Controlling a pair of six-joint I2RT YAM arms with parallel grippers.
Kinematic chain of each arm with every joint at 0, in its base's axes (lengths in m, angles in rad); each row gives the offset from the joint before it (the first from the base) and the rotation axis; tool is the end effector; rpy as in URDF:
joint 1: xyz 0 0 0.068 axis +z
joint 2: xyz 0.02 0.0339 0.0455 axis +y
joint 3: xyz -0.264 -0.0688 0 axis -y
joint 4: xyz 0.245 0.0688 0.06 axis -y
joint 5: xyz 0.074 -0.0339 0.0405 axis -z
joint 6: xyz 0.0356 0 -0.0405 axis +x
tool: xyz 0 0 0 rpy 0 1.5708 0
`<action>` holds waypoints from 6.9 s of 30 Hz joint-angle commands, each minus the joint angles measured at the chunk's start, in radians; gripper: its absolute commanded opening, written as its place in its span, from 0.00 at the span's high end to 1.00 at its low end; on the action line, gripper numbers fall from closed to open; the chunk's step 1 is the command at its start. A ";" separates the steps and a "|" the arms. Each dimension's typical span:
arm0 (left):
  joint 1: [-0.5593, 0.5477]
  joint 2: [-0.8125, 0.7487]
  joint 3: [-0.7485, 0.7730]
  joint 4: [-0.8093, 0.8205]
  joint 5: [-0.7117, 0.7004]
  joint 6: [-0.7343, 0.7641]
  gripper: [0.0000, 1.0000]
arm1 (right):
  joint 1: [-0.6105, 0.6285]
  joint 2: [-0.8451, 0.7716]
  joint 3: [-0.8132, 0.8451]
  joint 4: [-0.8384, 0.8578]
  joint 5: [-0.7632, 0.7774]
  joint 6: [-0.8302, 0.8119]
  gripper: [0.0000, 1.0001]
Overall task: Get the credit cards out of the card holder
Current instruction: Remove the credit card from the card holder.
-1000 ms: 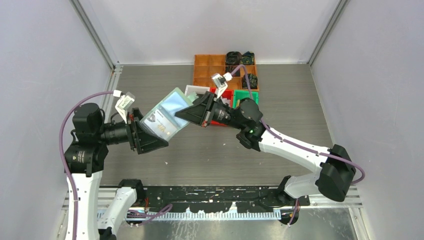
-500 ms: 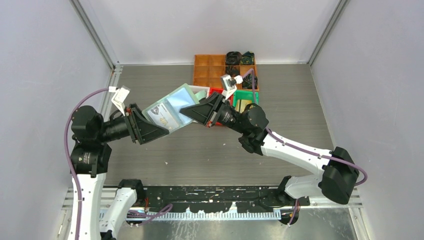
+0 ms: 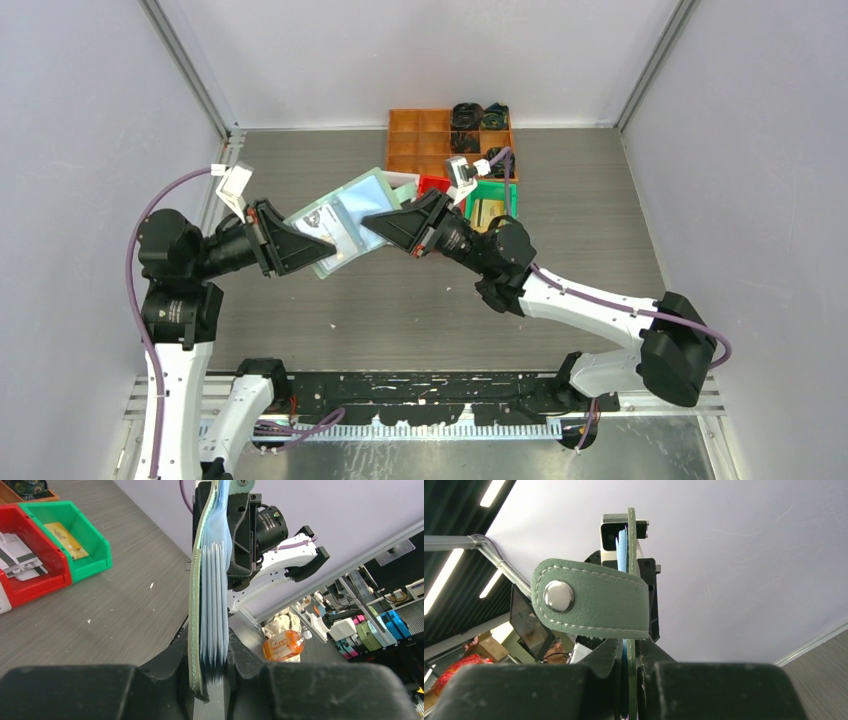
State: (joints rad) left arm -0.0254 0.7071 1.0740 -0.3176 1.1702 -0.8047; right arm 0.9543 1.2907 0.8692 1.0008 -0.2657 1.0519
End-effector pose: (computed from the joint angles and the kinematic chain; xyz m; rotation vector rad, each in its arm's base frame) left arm 0.1134 -0.0357 0.4332 0.3840 1.7303 -1.4981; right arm 0.1576 0.2386 0.3810 -0.2345 1.1970 1.9313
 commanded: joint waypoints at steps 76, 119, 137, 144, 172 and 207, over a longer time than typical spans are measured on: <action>-0.002 0.475 0.629 -1.444 0.003 1.198 0.95 | -0.045 0.089 0.409 -0.852 -0.326 -0.249 0.52; -0.002 0.419 0.545 -1.249 0.089 1.039 0.89 | -0.032 0.106 0.238 -0.470 -0.298 -0.032 0.93; -0.002 0.312 0.487 -1.068 0.163 0.942 1.00 | -0.052 0.049 0.159 -0.275 -0.385 0.111 0.59; -0.001 0.277 0.461 -0.966 0.157 0.855 1.00 | -0.052 0.056 0.173 -0.253 -0.413 0.121 0.58; -0.002 0.248 0.365 -0.792 0.145 0.661 0.71 | 0.015 0.027 0.187 -0.402 -0.272 -0.018 0.99; -0.002 0.244 0.389 -0.863 0.159 0.736 0.97 | 0.027 0.027 0.185 -0.389 -0.263 0.008 0.76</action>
State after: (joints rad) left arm -0.0238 0.9497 1.4059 -1.1793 1.2675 -0.0948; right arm 0.9802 1.2922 1.0039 0.5327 -0.4805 1.0138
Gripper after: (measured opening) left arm 0.171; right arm 0.233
